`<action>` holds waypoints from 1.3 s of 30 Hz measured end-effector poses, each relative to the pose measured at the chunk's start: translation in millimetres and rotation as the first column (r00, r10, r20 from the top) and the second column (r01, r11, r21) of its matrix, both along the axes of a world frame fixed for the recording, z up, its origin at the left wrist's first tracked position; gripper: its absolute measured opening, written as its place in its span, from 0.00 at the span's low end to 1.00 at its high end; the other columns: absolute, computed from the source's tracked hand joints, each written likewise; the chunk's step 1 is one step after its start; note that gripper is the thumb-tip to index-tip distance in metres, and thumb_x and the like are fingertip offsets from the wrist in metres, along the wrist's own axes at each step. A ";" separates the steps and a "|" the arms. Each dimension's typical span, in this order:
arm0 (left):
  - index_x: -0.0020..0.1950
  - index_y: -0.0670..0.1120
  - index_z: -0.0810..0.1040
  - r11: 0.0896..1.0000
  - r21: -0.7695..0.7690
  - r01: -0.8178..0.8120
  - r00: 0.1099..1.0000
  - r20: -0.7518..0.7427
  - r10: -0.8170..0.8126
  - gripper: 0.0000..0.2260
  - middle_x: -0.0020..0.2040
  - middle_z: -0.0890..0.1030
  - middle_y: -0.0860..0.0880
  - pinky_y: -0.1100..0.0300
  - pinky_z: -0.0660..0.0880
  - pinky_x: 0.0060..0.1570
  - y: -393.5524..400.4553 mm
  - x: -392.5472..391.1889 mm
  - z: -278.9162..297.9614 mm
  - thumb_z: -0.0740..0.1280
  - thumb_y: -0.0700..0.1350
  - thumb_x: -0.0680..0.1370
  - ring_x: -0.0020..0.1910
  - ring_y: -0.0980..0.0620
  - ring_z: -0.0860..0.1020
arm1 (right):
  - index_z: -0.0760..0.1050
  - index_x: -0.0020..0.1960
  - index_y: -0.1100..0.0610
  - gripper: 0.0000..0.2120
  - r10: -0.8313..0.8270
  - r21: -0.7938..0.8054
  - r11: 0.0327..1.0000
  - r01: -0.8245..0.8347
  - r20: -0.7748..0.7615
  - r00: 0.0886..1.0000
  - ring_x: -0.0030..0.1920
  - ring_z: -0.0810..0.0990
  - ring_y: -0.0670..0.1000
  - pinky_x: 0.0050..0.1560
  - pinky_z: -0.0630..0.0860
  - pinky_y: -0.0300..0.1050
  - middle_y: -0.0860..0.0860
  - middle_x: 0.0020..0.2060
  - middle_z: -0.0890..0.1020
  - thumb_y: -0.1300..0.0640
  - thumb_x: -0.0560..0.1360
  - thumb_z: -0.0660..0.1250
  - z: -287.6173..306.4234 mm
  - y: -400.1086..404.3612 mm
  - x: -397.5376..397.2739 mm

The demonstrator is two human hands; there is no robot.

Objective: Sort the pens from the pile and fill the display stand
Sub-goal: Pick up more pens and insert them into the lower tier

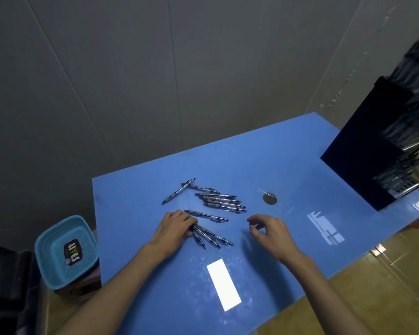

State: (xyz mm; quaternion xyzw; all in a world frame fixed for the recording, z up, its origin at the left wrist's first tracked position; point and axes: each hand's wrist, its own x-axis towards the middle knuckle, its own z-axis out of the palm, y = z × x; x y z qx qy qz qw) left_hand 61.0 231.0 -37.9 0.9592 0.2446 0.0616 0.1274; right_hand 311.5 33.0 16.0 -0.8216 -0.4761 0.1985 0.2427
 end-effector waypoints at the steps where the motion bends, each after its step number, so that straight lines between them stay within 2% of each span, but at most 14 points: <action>1: 0.55 0.54 0.79 1.000 0.002 -0.009 1.000 -0.003 0.009 0.14 0.50 0.80 0.57 0.57 0.69 0.52 -2.2 3.8 1.2 0.78 0.47 0.72 0.53 0.52 0.77 | 0.82 0.55 0.50 0.08 -0.003 -0.001 1.000 0.003 0.002 1.000 0.45 0.82 0.39 0.49 0.76 0.38 0.41 0.46 0.84 0.55 0.77 0.67 0.6 -0.7 1.9; 4: 0.51 0.53 0.78 1.000 0.000 -0.025 0.999 0.022 0.025 0.11 0.48 0.79 0.55 0.59 0.65 0.48 -17.2 16.9 1.0 0.77 0.45 0.73 0.48 0.51 0.77 | 0.82 0.55 0.50 0.08 -0.008 0.001 1.000 0.008 0.002 1.000 0.45 0.81 0.39 0.48 0.74 0.35 0.40 0.47 0.84 0.55 0.77 0.67 1.4 -3.5 6.7; 6: 0.51 0.52 0.78 0.998 -0.012 -0.067 0.997 0.034 0.067 0.10 0.50 0.78 0.54 0.59 0.65 0.49 -25.1 27.5 -0.7 0.77 0.45 0.74 0.48 0.51 0.76 | 0.82 0.55 0.50 0.08 -0.008 0.002 1.000 0.008 0.003 1.000 0.44 0.82 0.39 0.48 0.74 0.36 0.41 0.46 0.84 0.56 0.77 0.67 2.1 -5.5 10.1; 8: 0.56 0.52 0.79 0.995 -0.017 -0.101 0.994 0.028 0.102 0.12 0.57 0.77 0.52 0.56 0.67 0.55 -27.1 37.2 -1.5 0.75 0.48 0.75 0.55 0.49 0.76 | 0.82 0.55 0.51 0.08 -0.012 0.002 1.000 0.012 0.003 1.000 0.44 0.82 0.40 0.48 0.74 0.35 0.41 0.46 0.84 0.56 0.77 0.67 1.5 -7.9 13.3; 11: 0.72 0.52 0.72 0.995 -0.043 -0.094 0.993 -0.069 0.091 0.25 0.70 0.73 0.50 0.51 0.62 0.68 -24.8 50.2 4.9 0.71 0.56 0.77 0.69 0.47 0.70 | 0.82 0.55 0.51 0.09 -0.024 0.001 1.000 0.024 0.003 1.000 0.44 0.82 0.40 0.48 0.74 0.35 0.41 0.45 0.84 0.56 0.77 0.67 1.8 -11.3 19.4; 13: 0.75 0.52 0.68 0.997 -0.032 -0.073 0.988 -0.140 0.068 0.28 0.69 0.72 0.51 0.52 0.60 0.70 -22.9 55.0 8.0 0.68 0.60 0.78 0.70 0.48 0.69 | 0.82 0.55 0.51 0.09 -0.027 0.003 1.000 0.027 0.000 1.000 0.44 0.82 0.39 0.48 0.74 0.36 0.40 0.45 0.83 0.56 0.77 0.67 2.3 -13.2 22.8; 17: 0.71 0.54 0.69 0.998 -0.017 -0.055 0.978 -0.203 0.050 0.24 0.65 0.70 0.52 0.55 0.62 0.65 -20.5 55.8 8.1 0.64 0.62 0.79 0.65 0.50 0.68 | 0.82 0.55 0.51 0.09 -0.033 0.009 0.999 0.033 -0.006 0.999 0.44 0.82 0.39 0.48 0.74 0.34 0.41 0.46 0.84 0.56 0.77 0.67 3.8 -15.1 27.0; 21: 0.75 0.55 0.66 0.997 -0.058 -0.044 0.984 -0.175 0.033 0.25 0.77 0.63 0.49 0.52 0.62 0.69 -22.6 55.8 7.1 0.65 0.60 0.80 0.73 0.47 0.63 | 0.82 0.55 0.50 0.09 -0.042 0.003 0.999 0.042 -0.009 0.999 0.44 0.82 0.40 0.49 0.77 0.38 0.40 0.46 0.84 0.56 0.77 0.67 2.7 -19.2 29.9; 24: 0.82 0.54 0.56 0.995 -0.084 -0.060 0.982 -0.186 0.044 0.34 0.82 0.54 0.50 0.49 0.60 0.73 -24.2 61.1 9.8 0.65 0.62 0.80 0.79 0.48 0.56 | 0.82 0.55 0.51 0.09 -0.040 0.000 0.999 0.040 -0.006 0.999 0.45 0.82 0.41 0.50 0.77 0.38 0.40 0.46 0.84 0.56 0.77 0.67 1.6 -23.6 32.1; 26: 0.83 0.53 0.50 0.997 -0.063 -0.044 0.979 -0.201 0.031 0.38 0.82 0.54 0.51 0.50 0.60 0.73 -23.4 66.6 10.7 0.64 0.63 0.80 0.79 0.49 0.55 | 0.82 0.55 0.51 0.09 -0.042 0.005 0.999 0.042 0.001 0.999 0.45 0.82 0.41 0.50 0.76 0.37 0.41 0.47 0.84 0.56 0.77 0.67 1.6 -26.8 33.8; 28: 0.83 0.52 0.50 0.999 -0.041 -0.031 0.978 -0.209 0.021 0.38 0.82 0.56 0.51 0.51 0.61 0.72 -20.9 70.0 12.5 0.63 0.64 0.80 0.78 0.48 0.57 | 0.82 0.55 0.52 0.09 -0.047 0.011 0.999 0.047 0.012 0.999 0.46 0.82 0.41 0.50 0.75 0.37 0.42 0.48 0.84 0.56 0.77 0.67 1.7 -29.7 35.7; 31: 0.82 0.50 0.56 1.000 -0.012 -0.014 0.978 -0.207 0.011 0.38 0.79 0.62 0.49 0.51 0.62 0.69 -16.8 71.2 14.5 0.64 0.65 0.78 0.74 0.46 0.62 | 0.82 0.55 0.52 0.09 -0.060 0.017 0.998 0.060 0.015 0.998 0.46 0.82 0.41 0.50 0.74 0.37 0.43 0.49 0.85 0.56 0.77 0.67 1.8 -32.4 38.3; 35: 0.73 0.52 0.67 0.999 -0.043 -0.006 0.983 -0.185 -0.002 0.31 0.70 0.68 0.51 0.53 0.64 0.61 -12.7 71.9 15.8 0.68 0.65 0.75 0.66 0.48 0.66 | 0.82 0.56 0.52 0.09 -0.060 0.022 0.998 0.059 0.010 0.998 0.47 0.82 0.41 0.50 0.74 0.37 0.43 0.49 0.85 0.57 0.77 0.67 2.0 -30.4 38.1; 39: 0.66 0.53 0.69 0.997 -0.070 0.016 0.985 -0.170 -0.028 0.26 0.62 0.71 0.55 0.57 0.61 0.55 -7.3 69.8 16.9 0.69 0.66 0.74 0.60 0.52 0.67 | 0.82 0.56 0.52 0.09 -0.051 0.020 0.998 0.051 0.010 0.999 0.47 0.82 0.41 0.50 0.75 0.37 0.43 0.49 0.85 0.56 0.77 0.67 3.0 -28.5 34.9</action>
